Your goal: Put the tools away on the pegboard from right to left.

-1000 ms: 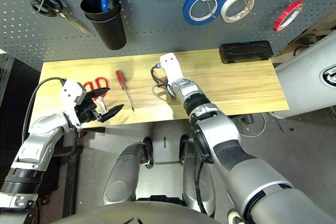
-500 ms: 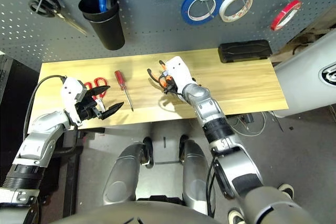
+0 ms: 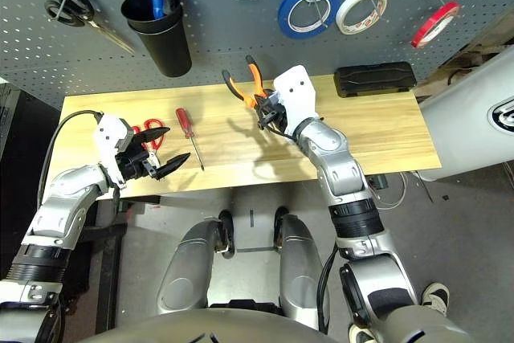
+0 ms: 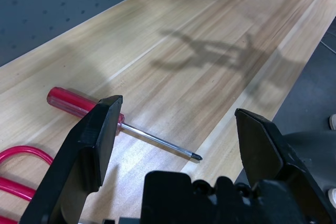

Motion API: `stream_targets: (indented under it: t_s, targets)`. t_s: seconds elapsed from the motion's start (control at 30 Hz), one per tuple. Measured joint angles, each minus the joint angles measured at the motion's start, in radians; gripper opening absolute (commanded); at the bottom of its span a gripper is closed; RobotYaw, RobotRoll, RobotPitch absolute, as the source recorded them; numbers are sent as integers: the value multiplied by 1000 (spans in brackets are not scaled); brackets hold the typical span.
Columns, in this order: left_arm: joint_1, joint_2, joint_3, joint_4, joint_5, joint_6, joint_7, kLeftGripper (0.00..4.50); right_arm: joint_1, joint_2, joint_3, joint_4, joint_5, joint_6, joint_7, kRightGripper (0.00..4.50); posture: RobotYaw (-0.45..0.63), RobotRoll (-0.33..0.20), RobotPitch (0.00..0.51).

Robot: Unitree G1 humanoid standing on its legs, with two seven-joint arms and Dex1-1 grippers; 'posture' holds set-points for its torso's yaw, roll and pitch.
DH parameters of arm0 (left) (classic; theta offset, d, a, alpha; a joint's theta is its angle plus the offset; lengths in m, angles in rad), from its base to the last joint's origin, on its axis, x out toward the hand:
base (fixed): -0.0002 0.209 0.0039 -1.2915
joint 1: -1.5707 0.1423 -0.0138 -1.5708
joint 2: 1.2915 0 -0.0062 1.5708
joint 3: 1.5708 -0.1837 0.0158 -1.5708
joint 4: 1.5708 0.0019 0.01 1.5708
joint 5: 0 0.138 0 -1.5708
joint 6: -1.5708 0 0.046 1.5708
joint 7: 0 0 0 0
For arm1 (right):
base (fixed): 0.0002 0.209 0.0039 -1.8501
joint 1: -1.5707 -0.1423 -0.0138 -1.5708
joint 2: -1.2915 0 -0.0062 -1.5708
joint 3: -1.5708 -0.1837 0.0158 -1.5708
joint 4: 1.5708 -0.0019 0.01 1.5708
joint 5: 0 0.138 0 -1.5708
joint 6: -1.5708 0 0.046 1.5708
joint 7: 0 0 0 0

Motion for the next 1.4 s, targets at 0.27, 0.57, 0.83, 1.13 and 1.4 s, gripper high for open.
stream_targets:
  t_s: [0.27,0.57,0.83,1.13,1.4]
  targets:
    - [-43,2,-6,18,2,-10,-15,4500,-63,24,0,-56,1,-5,-60,545,7,0,274]
    - [-48,5,-9,42,3,-20,-20,4500,-172,39,-15,-94,1,-32,-137,545,6,0,269]
    - [-56,6,-11,45,4,-25,-23,4500,-288,42,-17,-42,-20,-106,-189,545,1,0,263]
    - [-90,5,-10,43,0,-26,-31,4500,-447,56,-36,250,-54,-283,-240,545,17,0,258]
    - [-117,-11,71,-58,-66,1,19,4500,-524,60,-47,342,-60,-389,-250,545,20,0,253]
